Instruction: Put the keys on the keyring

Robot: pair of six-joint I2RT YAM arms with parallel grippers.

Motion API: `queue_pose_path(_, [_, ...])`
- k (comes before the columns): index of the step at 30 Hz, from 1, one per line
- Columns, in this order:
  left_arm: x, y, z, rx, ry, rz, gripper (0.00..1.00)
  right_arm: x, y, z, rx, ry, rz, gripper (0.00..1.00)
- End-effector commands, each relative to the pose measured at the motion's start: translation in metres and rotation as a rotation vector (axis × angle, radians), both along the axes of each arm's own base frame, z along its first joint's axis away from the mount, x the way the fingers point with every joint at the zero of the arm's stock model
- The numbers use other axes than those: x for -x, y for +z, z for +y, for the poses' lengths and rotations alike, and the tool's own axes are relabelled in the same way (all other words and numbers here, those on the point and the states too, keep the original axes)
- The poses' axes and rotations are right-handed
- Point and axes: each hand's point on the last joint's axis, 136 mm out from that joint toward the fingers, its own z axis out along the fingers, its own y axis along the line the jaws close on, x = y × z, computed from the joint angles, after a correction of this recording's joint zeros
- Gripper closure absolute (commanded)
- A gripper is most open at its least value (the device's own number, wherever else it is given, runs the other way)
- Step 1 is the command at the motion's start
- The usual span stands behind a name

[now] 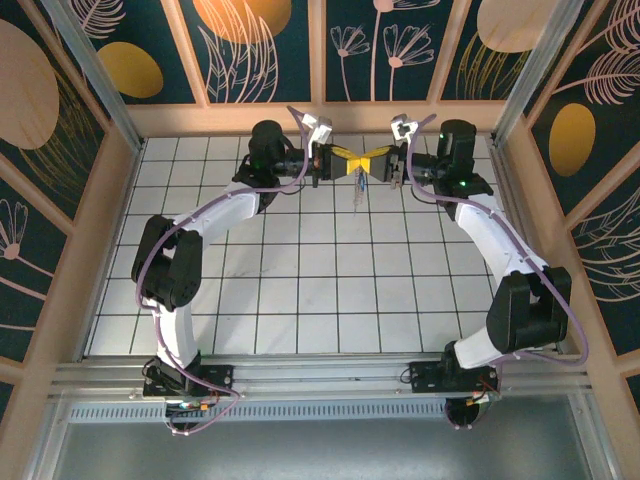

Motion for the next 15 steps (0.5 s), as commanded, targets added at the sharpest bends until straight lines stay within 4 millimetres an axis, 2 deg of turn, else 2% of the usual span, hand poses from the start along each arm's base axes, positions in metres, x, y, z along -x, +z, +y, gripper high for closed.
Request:
queue_pose_path(1, [0.021,0.016,-0.004,0.037,-0.028,-0.051,1.0,0.004,0.032,0.0,-0.034,-0.03,-0.114,0.7])
queue_pose_path(4, [0.019,0.019,-0.003,0.048,-0.011,-0.05,1.0,0.006,0.041,-0.006,-0.045,-0.069,-0.136,0.61])
queue_pose_path(6, [0.017,0.02,-0.003,0.052,0.003,-0.046,1.0,0.007,0.047,-0.01,-0.055,-0.099,-0.149,0.59])
queue_pose_path(15, [0.015,0.023,0.0,0.097,0.025,-0.025,1.0,0.002,0.069,-0.045,-0.119,-0.327,-0.18,0.54])
